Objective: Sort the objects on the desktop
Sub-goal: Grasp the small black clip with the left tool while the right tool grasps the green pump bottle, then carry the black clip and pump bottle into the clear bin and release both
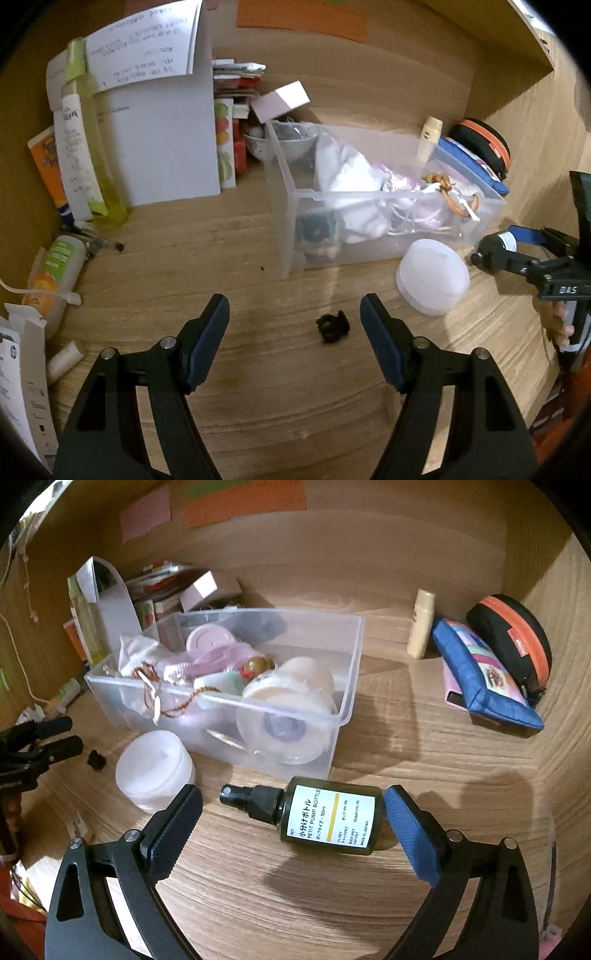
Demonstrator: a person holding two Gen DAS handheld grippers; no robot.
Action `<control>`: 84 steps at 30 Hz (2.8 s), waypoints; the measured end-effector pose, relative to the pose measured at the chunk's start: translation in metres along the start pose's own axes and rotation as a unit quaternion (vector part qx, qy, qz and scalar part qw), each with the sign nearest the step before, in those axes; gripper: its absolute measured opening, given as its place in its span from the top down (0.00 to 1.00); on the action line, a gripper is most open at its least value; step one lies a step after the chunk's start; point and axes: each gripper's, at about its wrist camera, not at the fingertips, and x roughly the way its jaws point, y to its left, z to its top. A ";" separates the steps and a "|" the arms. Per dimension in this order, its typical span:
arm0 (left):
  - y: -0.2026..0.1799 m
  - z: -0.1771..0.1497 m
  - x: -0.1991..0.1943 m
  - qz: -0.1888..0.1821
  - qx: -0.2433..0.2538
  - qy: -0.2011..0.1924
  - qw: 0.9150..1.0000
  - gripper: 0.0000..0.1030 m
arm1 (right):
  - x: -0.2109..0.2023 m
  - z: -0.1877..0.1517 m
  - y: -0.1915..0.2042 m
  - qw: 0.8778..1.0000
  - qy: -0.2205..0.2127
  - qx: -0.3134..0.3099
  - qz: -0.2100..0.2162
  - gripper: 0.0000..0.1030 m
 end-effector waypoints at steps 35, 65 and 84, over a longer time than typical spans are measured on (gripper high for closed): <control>-0.015 0.001 0.021 -0.020 0.043 0.049 0.998 0.80 | 0.007 0.001 -0.005 0.998 0.001 0.022 0.051 0.07; -0.006 0.088 -0.017 -0.019 0.012 -0.106 0.994 0.80 | -0.033 0.074 -0.009 0.991 -0.103 0.019 0.078 0.07; -0.007 0.130 0.041 -0.027 -0.020 -0.060 0.998 0.80 | 0.032 0.121 -0.004 0.992 -0.069 0.063 0.082 0.07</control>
